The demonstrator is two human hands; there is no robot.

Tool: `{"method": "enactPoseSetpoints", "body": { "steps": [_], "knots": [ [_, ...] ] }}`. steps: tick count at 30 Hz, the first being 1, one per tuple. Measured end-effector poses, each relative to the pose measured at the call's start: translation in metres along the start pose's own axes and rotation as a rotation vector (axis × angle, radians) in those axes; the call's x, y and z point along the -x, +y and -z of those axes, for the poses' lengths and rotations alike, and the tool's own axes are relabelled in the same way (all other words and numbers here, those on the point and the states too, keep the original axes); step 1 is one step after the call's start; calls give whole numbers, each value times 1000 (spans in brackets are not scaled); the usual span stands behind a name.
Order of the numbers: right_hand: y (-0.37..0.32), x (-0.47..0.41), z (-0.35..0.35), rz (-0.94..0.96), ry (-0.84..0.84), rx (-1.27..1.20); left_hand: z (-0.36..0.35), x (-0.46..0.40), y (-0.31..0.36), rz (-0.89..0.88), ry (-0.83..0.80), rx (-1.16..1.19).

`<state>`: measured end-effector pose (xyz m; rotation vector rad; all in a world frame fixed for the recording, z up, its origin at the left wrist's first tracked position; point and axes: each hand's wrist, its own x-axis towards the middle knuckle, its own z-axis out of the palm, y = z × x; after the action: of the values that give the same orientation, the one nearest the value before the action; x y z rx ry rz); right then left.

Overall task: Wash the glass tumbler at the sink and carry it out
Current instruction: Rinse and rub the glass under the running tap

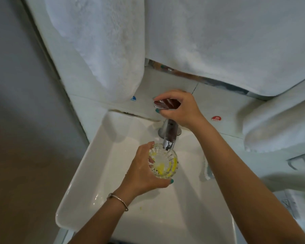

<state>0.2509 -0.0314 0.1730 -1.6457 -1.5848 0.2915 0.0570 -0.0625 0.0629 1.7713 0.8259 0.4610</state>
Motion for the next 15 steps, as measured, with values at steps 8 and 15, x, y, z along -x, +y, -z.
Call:
{"method": "enactPoseSetpoints", "body": {
  "steps": [8, 15],
  "knots": [
    [1, -2, 3, -121, -56, -162, -5, -5, 3, 18, -3, 1],
    [-3, -2, 6, -160, -35, -222, -3, -7, 5, 29, 8, -9]
  ]
}}
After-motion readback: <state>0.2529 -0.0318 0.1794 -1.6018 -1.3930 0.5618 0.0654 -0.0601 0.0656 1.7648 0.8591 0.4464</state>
